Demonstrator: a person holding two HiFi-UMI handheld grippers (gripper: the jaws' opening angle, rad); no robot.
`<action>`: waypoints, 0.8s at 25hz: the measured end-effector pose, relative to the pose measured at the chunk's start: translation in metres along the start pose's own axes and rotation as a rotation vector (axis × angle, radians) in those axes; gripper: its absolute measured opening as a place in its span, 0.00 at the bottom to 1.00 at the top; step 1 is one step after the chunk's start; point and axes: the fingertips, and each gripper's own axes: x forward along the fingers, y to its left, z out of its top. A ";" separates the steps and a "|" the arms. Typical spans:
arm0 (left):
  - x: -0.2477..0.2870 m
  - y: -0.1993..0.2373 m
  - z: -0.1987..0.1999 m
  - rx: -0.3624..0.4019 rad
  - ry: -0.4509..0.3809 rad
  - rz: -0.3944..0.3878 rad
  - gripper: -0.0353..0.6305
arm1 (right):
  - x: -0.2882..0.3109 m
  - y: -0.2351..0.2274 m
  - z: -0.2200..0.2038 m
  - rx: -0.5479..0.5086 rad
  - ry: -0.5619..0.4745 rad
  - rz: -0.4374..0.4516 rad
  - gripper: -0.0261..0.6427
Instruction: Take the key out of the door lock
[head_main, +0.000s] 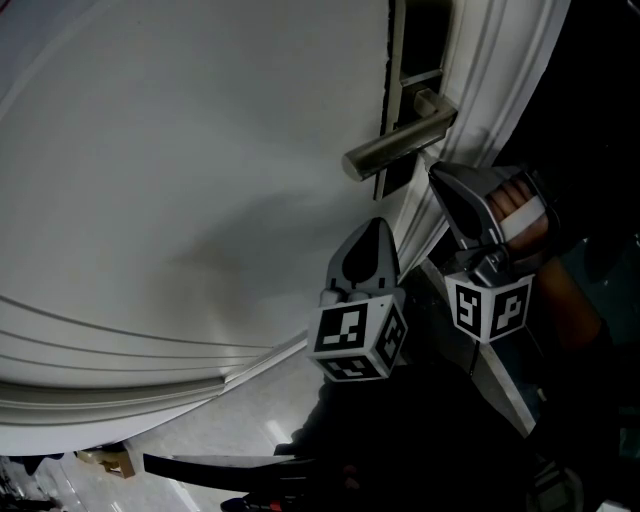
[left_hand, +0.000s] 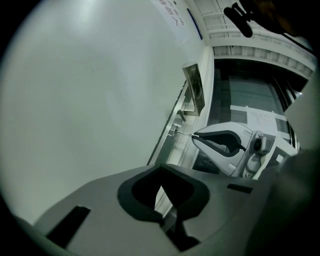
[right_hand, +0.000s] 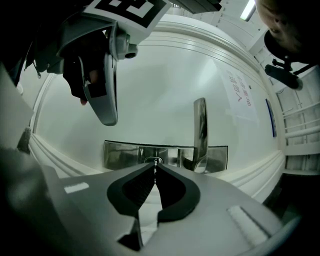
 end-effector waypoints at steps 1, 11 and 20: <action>0.000 0.000 0.000 -0.001 0.000 0.000 0.05 | 0.000 0.000 0.000 0.000 0.000 0.000 0.06; 0.000 -0.001 -0.001 -0.002 0.003 -0.002 0.05 | -0.001 0.000 0.000 0.000 -0.002 0.001 0.06; 0.000 0.001 -0.001 0.001 0.002 0.005 0.05 | -0.002 0.000 -0.001 0.003 0.002 0.001 0.06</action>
